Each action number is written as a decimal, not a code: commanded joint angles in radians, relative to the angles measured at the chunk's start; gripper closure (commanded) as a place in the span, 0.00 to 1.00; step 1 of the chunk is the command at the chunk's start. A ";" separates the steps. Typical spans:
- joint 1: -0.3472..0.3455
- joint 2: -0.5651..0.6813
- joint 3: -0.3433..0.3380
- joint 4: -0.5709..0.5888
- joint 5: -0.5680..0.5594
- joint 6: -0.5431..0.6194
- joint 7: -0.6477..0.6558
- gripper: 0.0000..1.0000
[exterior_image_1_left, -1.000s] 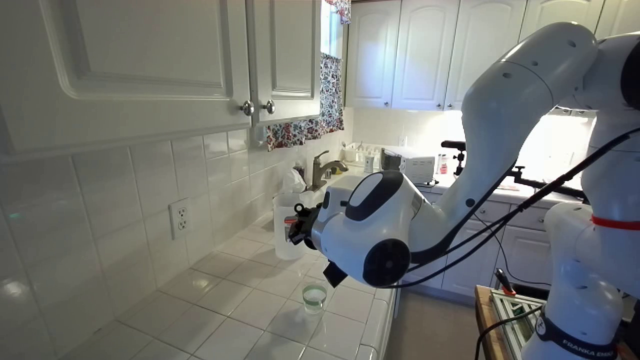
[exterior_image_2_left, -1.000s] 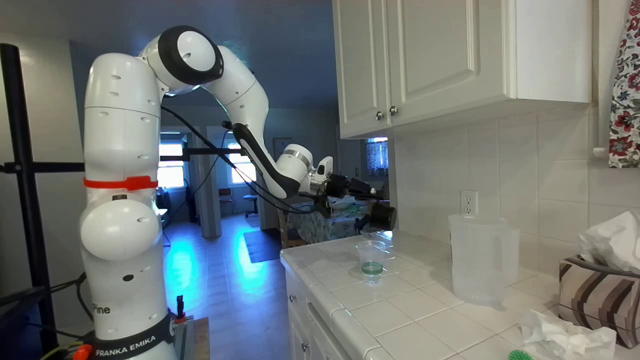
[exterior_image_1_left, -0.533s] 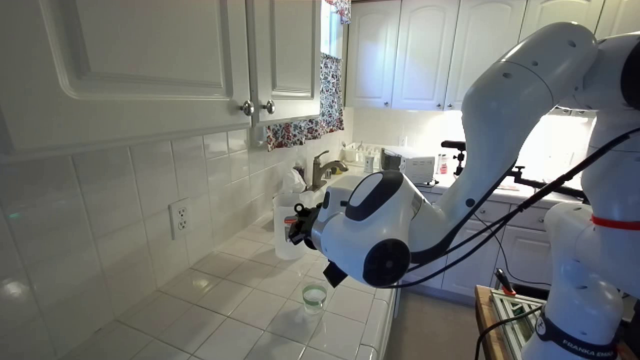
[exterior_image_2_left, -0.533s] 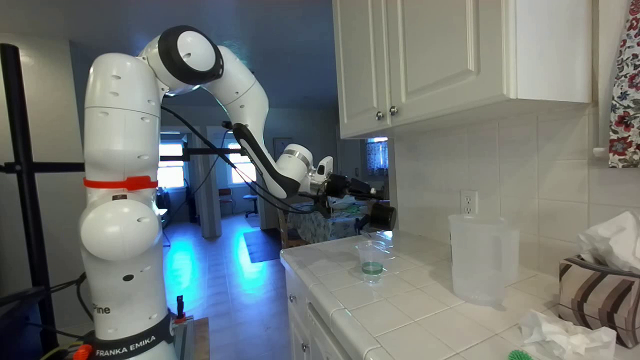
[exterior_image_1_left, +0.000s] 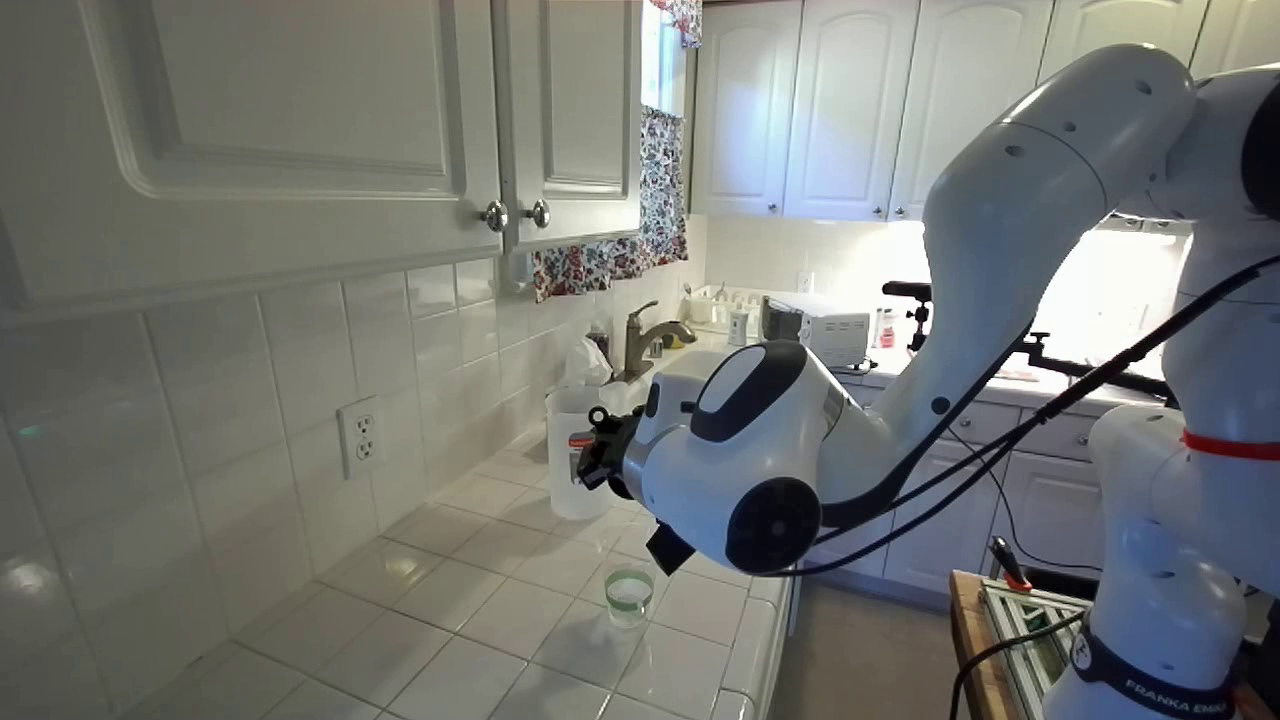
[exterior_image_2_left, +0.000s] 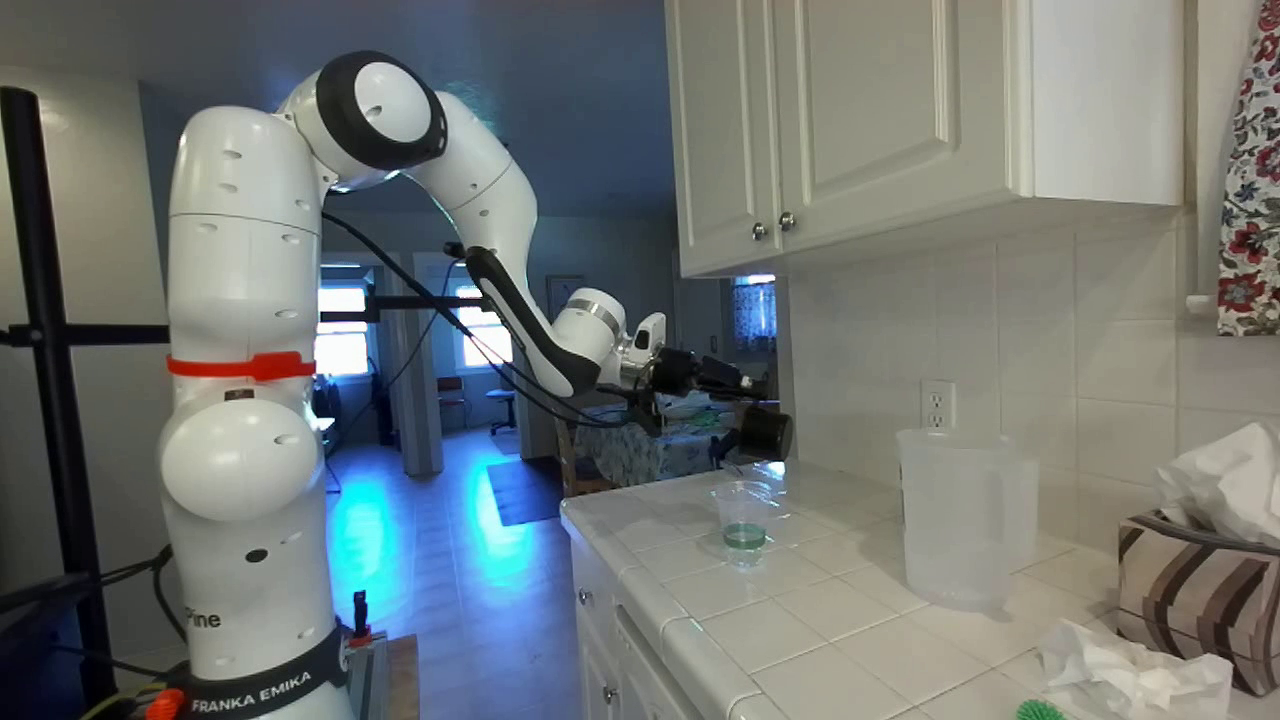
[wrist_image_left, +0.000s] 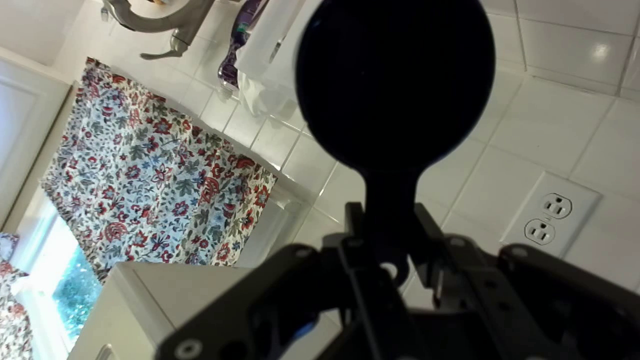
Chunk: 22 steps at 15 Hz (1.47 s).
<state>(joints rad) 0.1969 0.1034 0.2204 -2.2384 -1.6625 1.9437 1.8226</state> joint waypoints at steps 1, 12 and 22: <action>0.007 0.018 -0.001 0.019 -0.026 -0.020 -0.009 0.94; 0.007 0.018 -0.001 0.019 -0.026 -0.020 -0.009 0.94; 0.007 0.018 -0.001 0.019 -0.026 -0.020 -0.009 0.94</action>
